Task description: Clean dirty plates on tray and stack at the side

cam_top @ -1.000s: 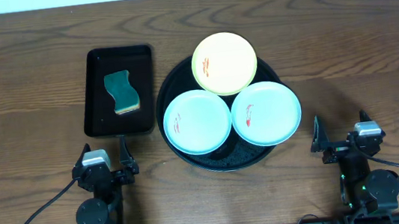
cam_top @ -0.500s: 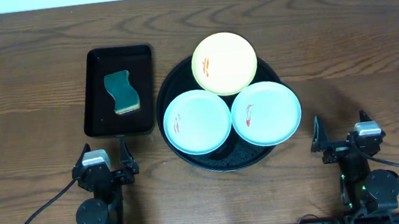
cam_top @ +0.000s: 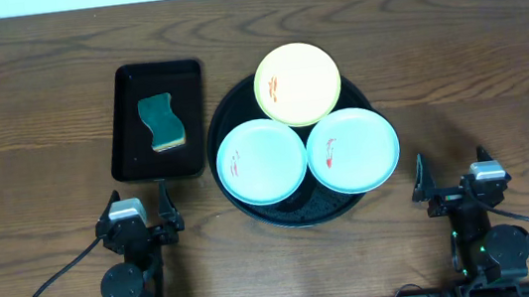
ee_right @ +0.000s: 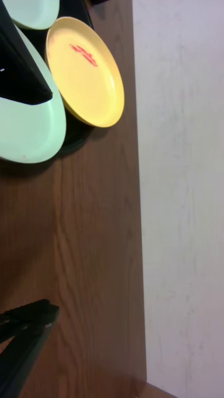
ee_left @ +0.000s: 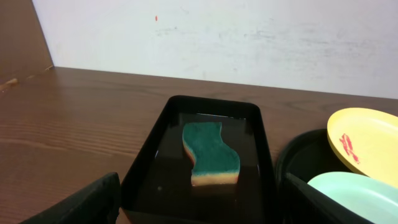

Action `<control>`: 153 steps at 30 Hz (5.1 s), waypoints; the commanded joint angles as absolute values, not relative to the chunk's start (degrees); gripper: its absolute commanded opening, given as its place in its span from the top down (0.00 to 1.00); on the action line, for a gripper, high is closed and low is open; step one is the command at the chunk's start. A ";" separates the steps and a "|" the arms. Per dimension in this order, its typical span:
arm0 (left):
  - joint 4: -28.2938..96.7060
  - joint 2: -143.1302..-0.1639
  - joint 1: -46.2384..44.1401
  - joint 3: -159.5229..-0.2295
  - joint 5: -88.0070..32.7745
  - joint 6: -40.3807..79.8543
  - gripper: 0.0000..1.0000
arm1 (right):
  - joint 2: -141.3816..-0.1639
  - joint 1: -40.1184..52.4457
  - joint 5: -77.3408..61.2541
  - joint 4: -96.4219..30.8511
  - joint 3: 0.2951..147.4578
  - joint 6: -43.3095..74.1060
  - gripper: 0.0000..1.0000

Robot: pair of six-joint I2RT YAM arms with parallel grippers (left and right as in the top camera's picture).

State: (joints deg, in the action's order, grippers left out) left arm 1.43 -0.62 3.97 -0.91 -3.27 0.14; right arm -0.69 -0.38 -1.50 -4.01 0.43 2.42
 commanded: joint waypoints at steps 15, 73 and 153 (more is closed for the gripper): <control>3.77 -0.30 3.79 -0.23 -3.81 -0.36 0.19 | -0.54 -1.08 -1.56 -4.16 0.32 3.14 0.01; 50.50 -102.94 3.73 -88.58 -7.05 18.85 0.18 | -0.54 -1.08 -1.56 -4.16 0.32 3.14 0.01; 36.14 -109.21 1.83 -82.74 -1.32 20.21 0.92 | -0.54 -1.08 -1.56 -4.16 0.32 3.14 0.01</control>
